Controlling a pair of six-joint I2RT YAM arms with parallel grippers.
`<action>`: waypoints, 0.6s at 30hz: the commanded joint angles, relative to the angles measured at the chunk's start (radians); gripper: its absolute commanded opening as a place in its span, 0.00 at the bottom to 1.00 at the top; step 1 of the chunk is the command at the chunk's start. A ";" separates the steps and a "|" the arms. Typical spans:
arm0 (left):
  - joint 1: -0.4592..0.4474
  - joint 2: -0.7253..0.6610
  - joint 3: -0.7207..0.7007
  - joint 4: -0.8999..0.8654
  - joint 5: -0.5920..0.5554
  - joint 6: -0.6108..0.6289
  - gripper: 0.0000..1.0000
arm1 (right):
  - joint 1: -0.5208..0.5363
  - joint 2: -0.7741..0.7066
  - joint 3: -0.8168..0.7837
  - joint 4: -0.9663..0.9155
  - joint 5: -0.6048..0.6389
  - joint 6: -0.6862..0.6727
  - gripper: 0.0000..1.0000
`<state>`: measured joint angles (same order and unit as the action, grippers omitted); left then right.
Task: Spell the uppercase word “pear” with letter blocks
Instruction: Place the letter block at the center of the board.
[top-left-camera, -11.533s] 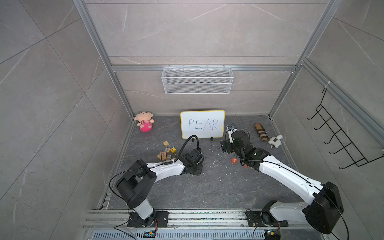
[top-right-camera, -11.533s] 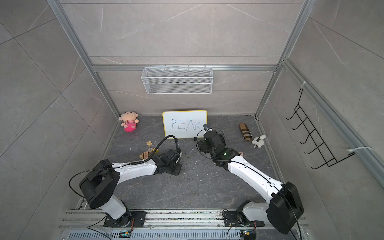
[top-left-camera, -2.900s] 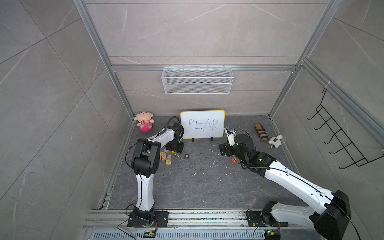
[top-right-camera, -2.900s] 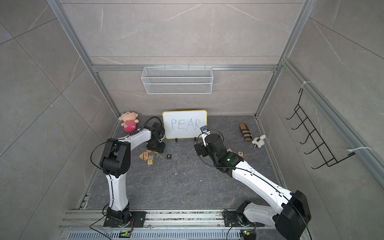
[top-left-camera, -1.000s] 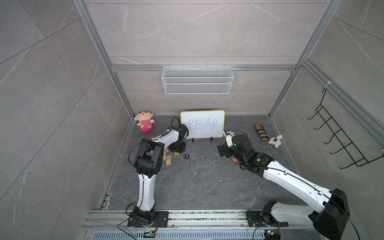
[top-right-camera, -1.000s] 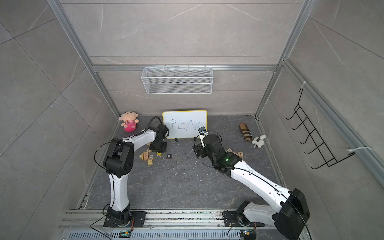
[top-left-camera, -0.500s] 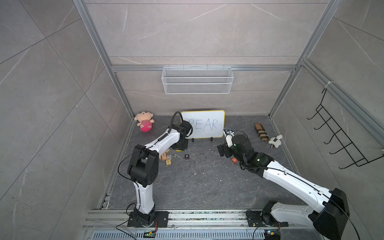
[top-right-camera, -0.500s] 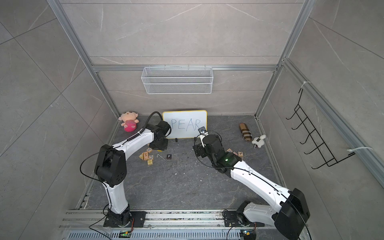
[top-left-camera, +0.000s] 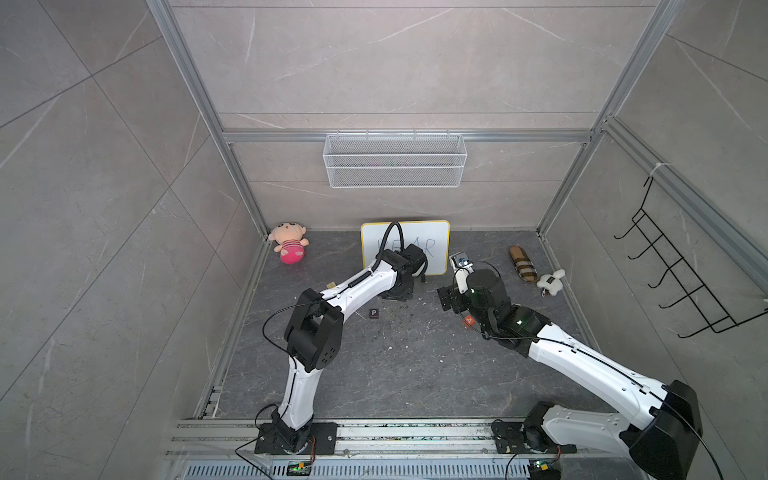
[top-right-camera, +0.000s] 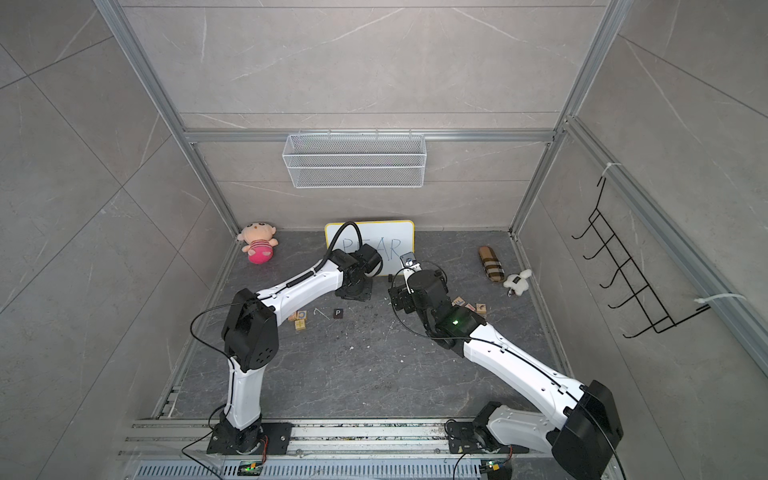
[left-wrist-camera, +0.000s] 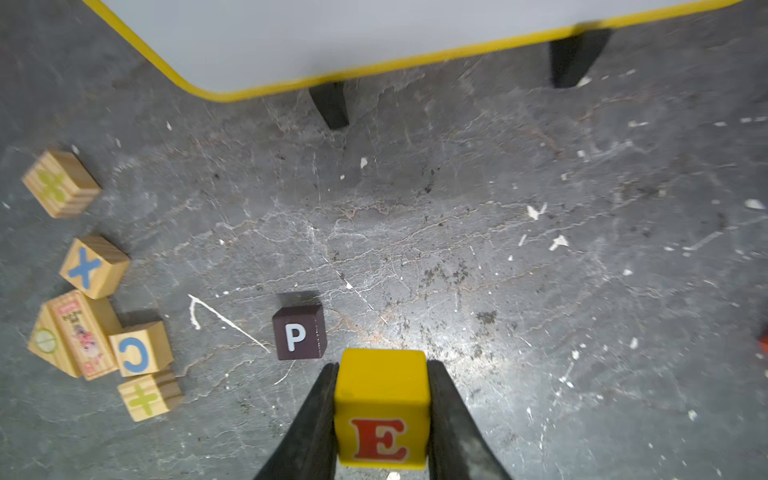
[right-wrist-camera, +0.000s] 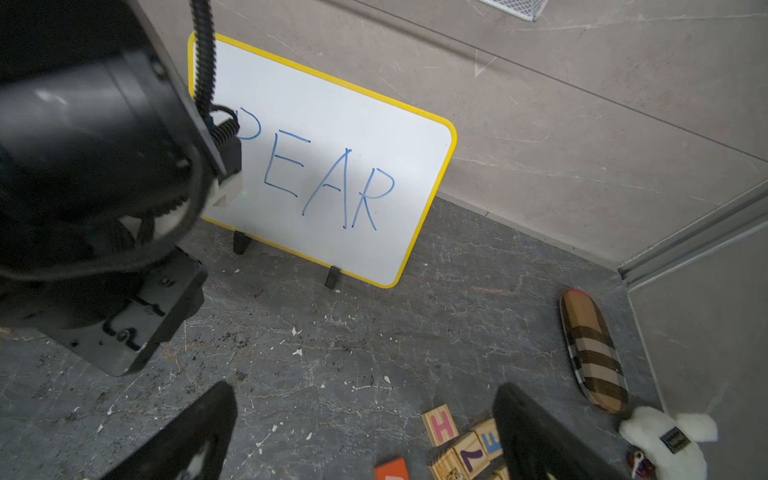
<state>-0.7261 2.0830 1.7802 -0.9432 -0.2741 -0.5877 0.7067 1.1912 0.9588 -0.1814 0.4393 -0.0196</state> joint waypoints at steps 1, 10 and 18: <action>0.002 0.042 0.011 -0.038 0.041 -0.068 0.11 | 0.006 -0.028 -0.015 0.016 0.032 -0.007 0.99; -0.003 0.080 -0.052 0.009 0.066 -0.108 0.07 | 0.007 -0.021 -0.015 0.016 0.029 -0.007 0.99; -0.004 0.109 -0.062 0.044 0.087 -0.128 0.07 | 0.005 -0.019 -0.015 0.020 0.018 -0.005 0.99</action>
<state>-0.7261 2.1712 1.7233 -0.9142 -0.2024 -0.6872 0.7067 1.1763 0.9524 -0.1810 0.4534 -0.0200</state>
